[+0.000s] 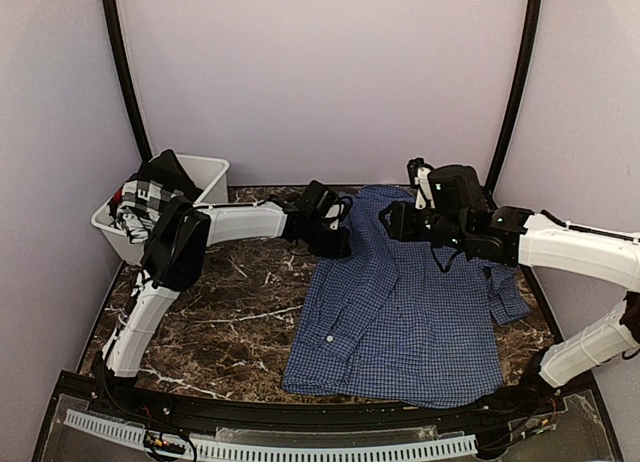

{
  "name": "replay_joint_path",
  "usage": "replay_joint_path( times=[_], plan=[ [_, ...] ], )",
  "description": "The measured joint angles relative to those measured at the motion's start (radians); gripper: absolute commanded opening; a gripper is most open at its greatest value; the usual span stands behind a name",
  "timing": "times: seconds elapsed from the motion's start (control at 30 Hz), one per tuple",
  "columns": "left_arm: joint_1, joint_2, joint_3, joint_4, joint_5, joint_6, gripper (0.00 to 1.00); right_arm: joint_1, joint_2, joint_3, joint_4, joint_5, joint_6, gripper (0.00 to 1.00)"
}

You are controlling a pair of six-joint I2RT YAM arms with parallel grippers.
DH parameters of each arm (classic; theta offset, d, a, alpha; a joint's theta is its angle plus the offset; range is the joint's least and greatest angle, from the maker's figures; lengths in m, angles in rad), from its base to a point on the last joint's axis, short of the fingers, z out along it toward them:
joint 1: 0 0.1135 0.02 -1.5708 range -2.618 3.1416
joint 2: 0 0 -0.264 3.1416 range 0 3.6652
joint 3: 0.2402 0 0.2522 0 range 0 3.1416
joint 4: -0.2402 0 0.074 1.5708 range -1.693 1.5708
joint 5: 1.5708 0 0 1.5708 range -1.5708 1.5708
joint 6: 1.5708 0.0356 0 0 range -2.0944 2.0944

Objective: Fold and stack the long sleeve shirts
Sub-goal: Adjust the sleeve at the center of the board.

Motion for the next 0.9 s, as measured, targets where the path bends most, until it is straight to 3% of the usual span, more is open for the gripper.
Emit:
replay_joint_path(
  times=[0.47, 0.83, 0.9],
  plan=[
    [0.0, -0.114, -0.147, 0.05, -0.045, -0.002, 0.0, 0.0, 0.011, 0.0, -0.001, 0.004, 0.0, 0.53],
    [0.019, -0.145, -0.204, 0.086, -0.096, -0.03, 0.0, 0.0, 0.145, 0.005, -0.029, 0.002, 0.007, 0.53],
    [0.024, -0.145, -0.206, 0.086, -0.096, -0.032, 0.05, 0.0, 0.161, 0.005, -0.03, 0.0, 0.009, 0.53]
  ],
)
